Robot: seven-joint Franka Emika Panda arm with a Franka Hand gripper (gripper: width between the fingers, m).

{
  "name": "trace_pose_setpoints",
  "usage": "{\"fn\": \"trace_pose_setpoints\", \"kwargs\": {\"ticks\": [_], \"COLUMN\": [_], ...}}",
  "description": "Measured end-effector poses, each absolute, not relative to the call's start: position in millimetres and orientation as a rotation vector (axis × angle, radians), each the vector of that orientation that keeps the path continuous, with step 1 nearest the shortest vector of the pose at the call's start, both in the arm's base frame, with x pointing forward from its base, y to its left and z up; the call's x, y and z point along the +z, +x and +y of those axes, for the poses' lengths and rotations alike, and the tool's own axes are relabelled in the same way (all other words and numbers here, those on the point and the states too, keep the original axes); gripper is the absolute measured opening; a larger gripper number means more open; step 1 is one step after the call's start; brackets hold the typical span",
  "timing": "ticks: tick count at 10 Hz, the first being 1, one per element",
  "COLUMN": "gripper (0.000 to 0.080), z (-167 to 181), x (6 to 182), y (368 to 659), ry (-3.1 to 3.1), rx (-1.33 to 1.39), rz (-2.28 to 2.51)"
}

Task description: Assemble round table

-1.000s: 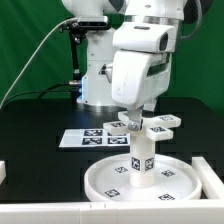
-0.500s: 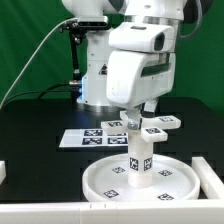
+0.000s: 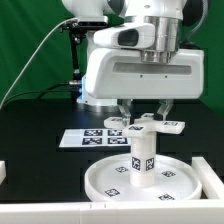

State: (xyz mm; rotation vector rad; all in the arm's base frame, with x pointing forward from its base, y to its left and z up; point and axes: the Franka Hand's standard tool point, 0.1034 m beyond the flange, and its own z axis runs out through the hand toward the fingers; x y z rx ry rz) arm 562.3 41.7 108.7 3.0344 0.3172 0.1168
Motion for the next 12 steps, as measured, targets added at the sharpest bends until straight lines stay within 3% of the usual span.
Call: {"fn": "trace_pose_setpoints", "kwargs": {"ticks": [5, 12], "gripper": [0.0435, 0.0435], "z": [40.7, 38.6], "x": [108.5, 108.5], "y": [562.1, 560.7], "ry": [3.084, 2.762], "rx": [0.130, 0.099], "rz": [-0.236, -1.635]}}
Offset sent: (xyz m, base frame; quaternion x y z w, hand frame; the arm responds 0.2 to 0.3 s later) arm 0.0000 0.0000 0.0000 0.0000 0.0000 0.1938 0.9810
